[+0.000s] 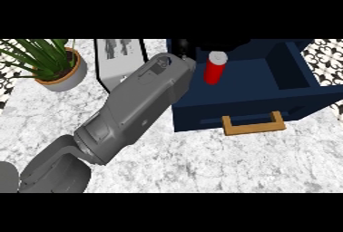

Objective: Pick up the can, place it into the drawer and close the drawer

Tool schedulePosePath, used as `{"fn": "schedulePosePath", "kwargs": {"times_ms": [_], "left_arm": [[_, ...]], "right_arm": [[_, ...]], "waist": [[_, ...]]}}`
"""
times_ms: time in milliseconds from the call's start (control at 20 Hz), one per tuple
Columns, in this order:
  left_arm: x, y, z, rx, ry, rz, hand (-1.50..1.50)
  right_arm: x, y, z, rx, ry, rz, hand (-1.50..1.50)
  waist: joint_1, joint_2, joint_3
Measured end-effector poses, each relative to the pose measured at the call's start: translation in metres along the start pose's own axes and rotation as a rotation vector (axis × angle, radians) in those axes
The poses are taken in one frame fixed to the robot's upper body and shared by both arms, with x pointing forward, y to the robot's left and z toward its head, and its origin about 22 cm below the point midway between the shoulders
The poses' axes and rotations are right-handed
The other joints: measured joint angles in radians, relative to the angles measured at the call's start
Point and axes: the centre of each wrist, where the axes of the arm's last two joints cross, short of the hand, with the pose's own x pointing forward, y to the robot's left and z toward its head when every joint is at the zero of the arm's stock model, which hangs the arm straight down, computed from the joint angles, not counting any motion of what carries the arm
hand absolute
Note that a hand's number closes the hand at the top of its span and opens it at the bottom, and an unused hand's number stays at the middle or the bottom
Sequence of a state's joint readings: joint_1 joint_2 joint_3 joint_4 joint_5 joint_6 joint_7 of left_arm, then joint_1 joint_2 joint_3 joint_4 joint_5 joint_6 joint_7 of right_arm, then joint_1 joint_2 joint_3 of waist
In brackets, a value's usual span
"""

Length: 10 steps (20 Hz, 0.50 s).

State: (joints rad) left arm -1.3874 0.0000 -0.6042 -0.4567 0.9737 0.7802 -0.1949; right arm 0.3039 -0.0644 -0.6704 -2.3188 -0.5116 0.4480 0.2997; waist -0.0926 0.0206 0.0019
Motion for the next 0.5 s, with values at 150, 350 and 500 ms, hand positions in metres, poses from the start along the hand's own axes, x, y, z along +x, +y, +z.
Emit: {"fn": "schedulePosePath", "kwargs": {"times_ms": [150, 350, 500], "left_arm": [[0.005, -0.002, 0.000, -0.006, -0.014, 0.020, -1.50], [0.013, -0.007, 0.002, -0.018, -0.041, 0.043, -1.50], [0.014, -0.008, 0.002, -0.019, -0.062, 0.053, -1.50]], "right_arm": [[0.008, 0.001, -0.005, 0.025, -0.061, 0.101, -1.50], [0.015, 0.009, -0.016, 0.083, -0.132, 0.188, -1.50], [0.019, 0.018, -0.025, 0.108, -0.179, 0.258, -1.50]], "waist": [[0.005, 0.001, 0.000], [0.019, -0.001, -0.001], [0.029, 0.000, -0.001]]}}
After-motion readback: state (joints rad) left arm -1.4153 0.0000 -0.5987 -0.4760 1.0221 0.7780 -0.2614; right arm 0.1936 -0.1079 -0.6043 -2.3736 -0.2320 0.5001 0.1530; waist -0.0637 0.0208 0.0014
